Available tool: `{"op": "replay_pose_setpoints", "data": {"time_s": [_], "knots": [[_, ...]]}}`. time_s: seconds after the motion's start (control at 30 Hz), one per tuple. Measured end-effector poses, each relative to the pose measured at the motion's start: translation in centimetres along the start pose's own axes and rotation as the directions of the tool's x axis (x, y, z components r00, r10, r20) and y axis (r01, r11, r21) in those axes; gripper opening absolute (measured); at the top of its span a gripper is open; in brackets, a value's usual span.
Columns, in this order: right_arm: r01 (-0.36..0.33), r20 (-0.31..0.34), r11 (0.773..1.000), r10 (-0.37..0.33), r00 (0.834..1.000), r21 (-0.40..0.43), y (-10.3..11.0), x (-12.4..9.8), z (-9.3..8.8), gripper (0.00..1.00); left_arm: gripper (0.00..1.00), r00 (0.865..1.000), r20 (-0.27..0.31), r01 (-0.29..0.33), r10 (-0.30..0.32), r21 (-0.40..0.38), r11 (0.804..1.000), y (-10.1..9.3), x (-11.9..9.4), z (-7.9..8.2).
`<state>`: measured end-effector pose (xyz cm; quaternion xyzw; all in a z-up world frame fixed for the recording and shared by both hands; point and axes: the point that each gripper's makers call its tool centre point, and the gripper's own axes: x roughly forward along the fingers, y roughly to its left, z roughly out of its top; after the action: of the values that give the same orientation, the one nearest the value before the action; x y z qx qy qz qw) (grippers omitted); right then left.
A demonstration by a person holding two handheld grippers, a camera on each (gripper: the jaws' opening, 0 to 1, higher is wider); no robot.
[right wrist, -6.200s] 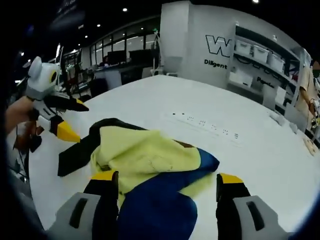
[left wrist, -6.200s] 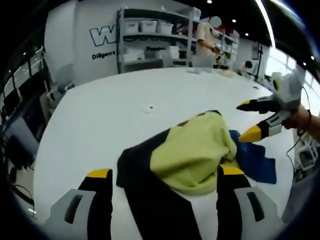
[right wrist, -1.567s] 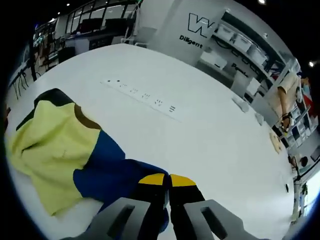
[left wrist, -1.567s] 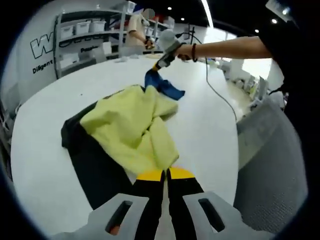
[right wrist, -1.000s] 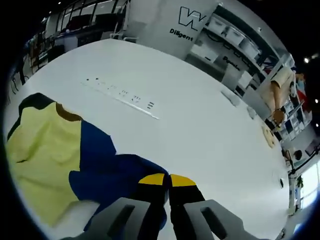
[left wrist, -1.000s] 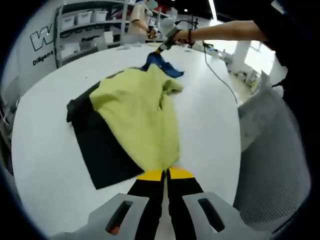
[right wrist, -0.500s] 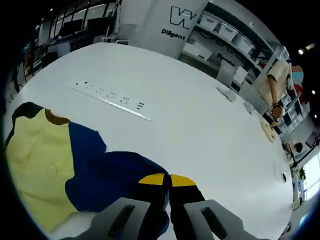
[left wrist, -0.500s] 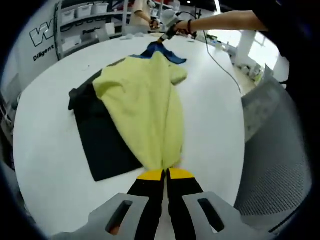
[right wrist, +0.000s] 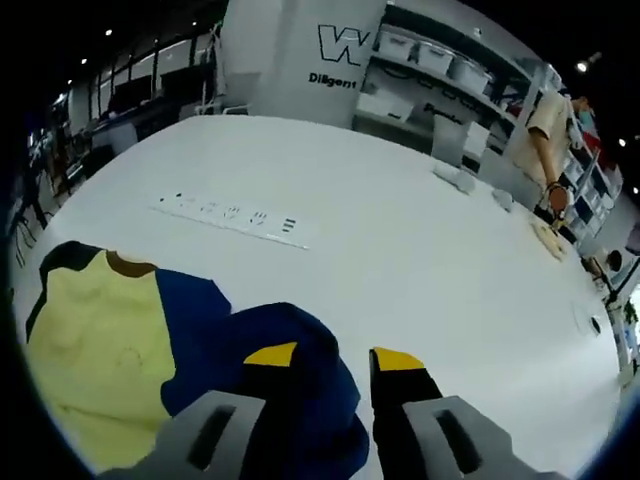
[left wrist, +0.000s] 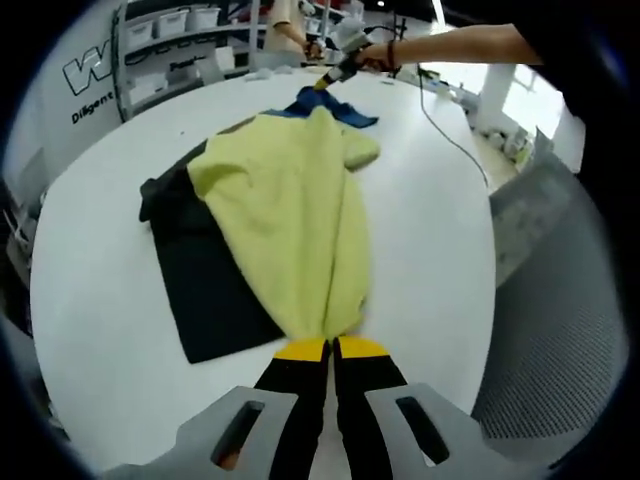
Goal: Fold the garment on the visible template until the final outline fits inside the template.
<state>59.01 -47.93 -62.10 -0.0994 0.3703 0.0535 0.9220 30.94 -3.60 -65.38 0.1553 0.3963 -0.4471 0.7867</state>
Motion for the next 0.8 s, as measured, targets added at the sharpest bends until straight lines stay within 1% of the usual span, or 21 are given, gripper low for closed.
{"op": "replay_pose_setpoints", "data": {"time_s": [0.07, 0.13, 0.17, 0.2, 0.27, 0.33, 0.4, 0.43, 0.5, 0.57, 0.63, 0.7, 0.77, 0.8], "knots": [[-0.021, 0.005, 1.000, 0.021, 1.000, 0.008, 0.5, -0.6, 0.1, 0.31, 0.03, 1.000, 0.012, -0.010, 0.011, -0.003, 1.000, 0.0, -0.2, 0.2], [-0.068, 0.029, 0.997, 0.067, 0.997, 0.028, 1.5, -1.3, 0.3, 0.36, 0.03, 1.000, 0.022, -0.018, 0.018, -0.008, 1.000, 0.0, -0.3, 0.4], [-0.079, 0.035, 0.996, 0.078, 0.996, 0.033, 1.9, -1.6, 0.4, 0.39, 0.03, 0.999, 0.032, -0.022, 0.022, -0.009, 1.000, 0.0, -0.5, 0.6], [-0.104, 0.056, 0.994, 0.102, 0.993, 0.032, 2.5, -2.0, 0.6, 0.42, 0.03, 0.999, 0.036, -0.022, 0.023, -0.012, 1.000, -0.1, -0.5, 0.7], [-0.128, 0.057, 0.991, 0.127, 0.990, 0.026, 3.4, -2.7, 0.4, 0.49, 0.03, 0.999, 0.043, -0.029, 0.030, -0.014, 0.999, -0.1, -0.6, 0.8], [-0.164, 0.068, 0.986, 0.163, 0.984, 0.016, 4.6, -3.4, 0.2, 0.52, 0.03, 0.998, 0.046, -0.034, 0.034, -0.015, 0.999, -0.2, -0.6, 0.9], [-0.214, 0.062, 0.977, 0.213, 0.975, 0.010, 6.2, -4.3, -0.2, 0.55, 0.03, 0.998, 0.050, -0.039, 0.040, -0.016, 0.999, -0.2, -0.7, 1.0], [-0.232, 0.072, 0.973, 0.231, 0.970, 0.004, 7.0, -4.8, -0.3, 0.56, 0.03, 0.998, 0.052, -0.041, 0.042, -0.018, 0.999, -0.3, -0.7, 1.0], [-0.271, 0.065, 0.963, 0.270, 0.961, 0.000, 8.2, -5.4, -0.7, 0.61, 0.03, 0.998, 0.053, -0.046, 0.047, -0.018, 0.999, -0.2, -0.7, 1.1], [-0.293, 0.064, 0.956, 0.293, 0.954, -0.007, 9.2, -6.1, -1.1, 0.65, 0.03, 0.997, 0.055, -0.049, 0.050, -0.022, 0.999, -0.2, -0.7, 1.1], [-0.320, 0.065, 0.947, 0.321, 0.945, -0.019, 10.3, -6.7, -1.5, 0.67, 0.03, 0.997, 0.055, -0.054, 0.055, -0.022, 0.998, -0.2, -0.7, 1.2], [-0.340, 0.054, 0.940, 0.341, 0.938, -0.021, 11.1, -7.1, -2.0, 0.71, 0.03, 0.997, 0.058, -0.055, 0.056, -0.014, 0.998, -0.3, -0.6, 1.3], [-0.358, 0.058, 0.934, 0.358, 0.932, -0.021, 11.7, -7.5, -2.4, 0.74, 0.03, 0.997, 0.052, -0.054, 0.054, -0.006, 0.999, -0.4, -0.5, 1.2], [-0.372, 0.053, 0.928, 0.373, 0.926, -0.022, 12.2, -7.7, -2.7, 0.77, 0.03, 0.997, 0.050, -0.055, 0.055, -0.005, 0.998, -0.4, -0.5, 1.2]]}}
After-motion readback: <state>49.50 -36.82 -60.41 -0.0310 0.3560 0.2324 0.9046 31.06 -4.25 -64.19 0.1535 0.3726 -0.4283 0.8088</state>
